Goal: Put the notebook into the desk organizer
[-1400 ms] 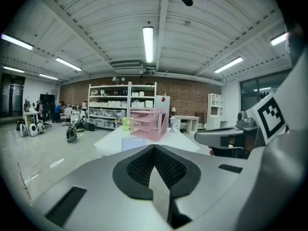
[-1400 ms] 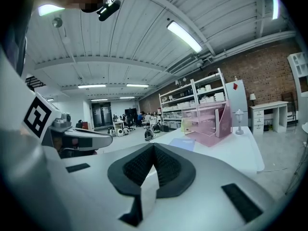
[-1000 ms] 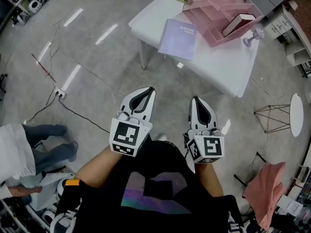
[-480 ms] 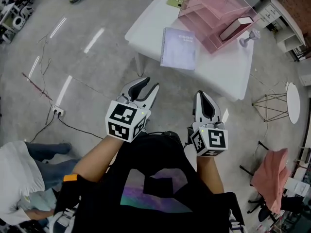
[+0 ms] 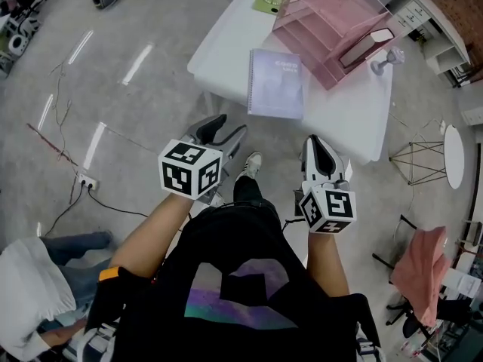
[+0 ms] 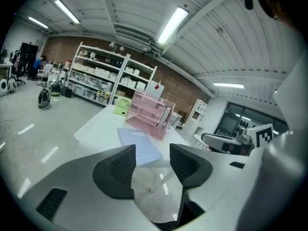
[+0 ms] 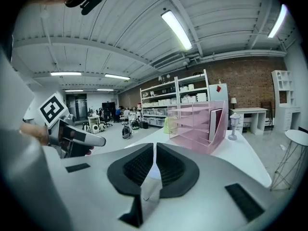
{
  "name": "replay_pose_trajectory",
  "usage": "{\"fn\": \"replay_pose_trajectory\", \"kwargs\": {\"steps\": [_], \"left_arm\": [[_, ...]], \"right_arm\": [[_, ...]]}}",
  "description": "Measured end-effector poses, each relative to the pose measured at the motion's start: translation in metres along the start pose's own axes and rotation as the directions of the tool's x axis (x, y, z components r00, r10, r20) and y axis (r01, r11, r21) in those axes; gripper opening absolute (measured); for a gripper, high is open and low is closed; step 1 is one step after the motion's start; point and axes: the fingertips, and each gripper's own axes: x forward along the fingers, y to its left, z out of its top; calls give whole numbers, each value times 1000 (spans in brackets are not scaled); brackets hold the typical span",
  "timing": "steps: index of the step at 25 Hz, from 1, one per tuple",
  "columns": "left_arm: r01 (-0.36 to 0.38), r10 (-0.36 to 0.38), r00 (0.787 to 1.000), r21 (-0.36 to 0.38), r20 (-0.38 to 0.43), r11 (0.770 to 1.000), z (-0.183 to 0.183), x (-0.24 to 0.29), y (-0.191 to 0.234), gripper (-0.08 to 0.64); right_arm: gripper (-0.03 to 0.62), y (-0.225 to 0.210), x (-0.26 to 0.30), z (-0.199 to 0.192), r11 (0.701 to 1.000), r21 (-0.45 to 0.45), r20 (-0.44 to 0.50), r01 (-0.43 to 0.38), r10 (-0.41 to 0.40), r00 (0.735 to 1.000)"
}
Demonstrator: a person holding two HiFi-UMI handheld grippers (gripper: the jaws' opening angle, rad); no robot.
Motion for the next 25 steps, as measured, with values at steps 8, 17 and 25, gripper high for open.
{"fn": "replay_pose_trajectory", "kwargs": {"steps": [8,17,25], "left_arm": [[7,-30,992,-179,-125,984,-17,77,51,248],[-21,-86,955,-353,-284,935,-60,154,93,264],[-14,-170,918,-456,-360,890,-88,189,104,278]], "right_arm": [[14,-37,81,-13,999,42,-61,-20,22,998],[14,-65,144,-40,997,64,-167,-49,60,984],[14,-77,160,-49,996,78,-205,-44,59,977]]}}
